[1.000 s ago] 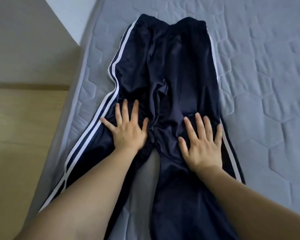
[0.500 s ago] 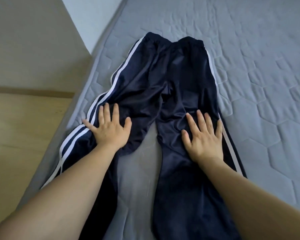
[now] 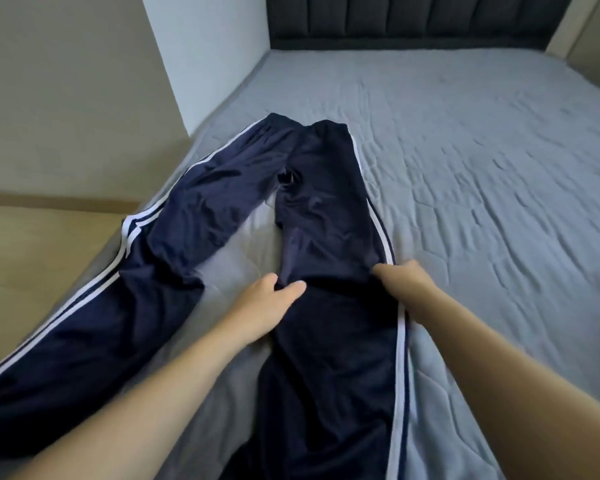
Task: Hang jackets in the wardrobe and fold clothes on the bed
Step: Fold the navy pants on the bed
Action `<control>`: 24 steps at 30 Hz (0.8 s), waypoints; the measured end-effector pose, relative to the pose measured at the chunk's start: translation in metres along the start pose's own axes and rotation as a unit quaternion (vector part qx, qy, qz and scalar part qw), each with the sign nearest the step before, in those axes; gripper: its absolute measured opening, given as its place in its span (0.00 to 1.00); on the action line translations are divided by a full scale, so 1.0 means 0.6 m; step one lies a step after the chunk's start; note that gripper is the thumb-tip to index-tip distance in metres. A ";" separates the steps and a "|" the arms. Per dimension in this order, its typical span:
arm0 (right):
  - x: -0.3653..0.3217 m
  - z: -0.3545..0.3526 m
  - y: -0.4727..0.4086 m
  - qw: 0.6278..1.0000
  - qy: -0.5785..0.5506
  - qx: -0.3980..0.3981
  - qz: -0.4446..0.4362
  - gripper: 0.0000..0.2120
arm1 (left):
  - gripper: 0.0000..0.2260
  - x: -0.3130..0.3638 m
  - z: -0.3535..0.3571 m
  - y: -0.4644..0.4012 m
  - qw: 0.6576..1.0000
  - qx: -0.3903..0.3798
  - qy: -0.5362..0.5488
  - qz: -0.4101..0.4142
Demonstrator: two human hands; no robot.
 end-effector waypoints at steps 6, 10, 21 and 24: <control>0.045 -0.042 0.081 0.976 -0.152 -0.146 0.053 0.09 | 0.12 0.058 0.015 0.069 0.939 -0.066 0.325 -0.090; 0.007 -0.125 0.095 0.964 -0.261 -0.031 0.034 0.09 | 0.08 0.085 -0.007 0.115 0.943 -0.035 0.326 -0.061; 0.200 0.010 0.334 0.938 -0.119 -0.271 0.179 0.09 | 0.28 -0.257 -0.133 0.271 0.881 0.026 -0.417 -0.221; 0.173 -0.017 0.368 0.942 0.035 -0.299 0.151 0.12 | 0.23 -0.236 -0.153 0.265 0.876 0.094 -0.465 -0.087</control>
Point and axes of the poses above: each hand's wrist, its own y-axis away from the middle knuckle, its own z-axis out of the palm, x = y × z, the point moved 6 cm from there along -y, towards the middle knuckle, and after that the axes turned 5 degrees about -y, right-handed, at the moved point
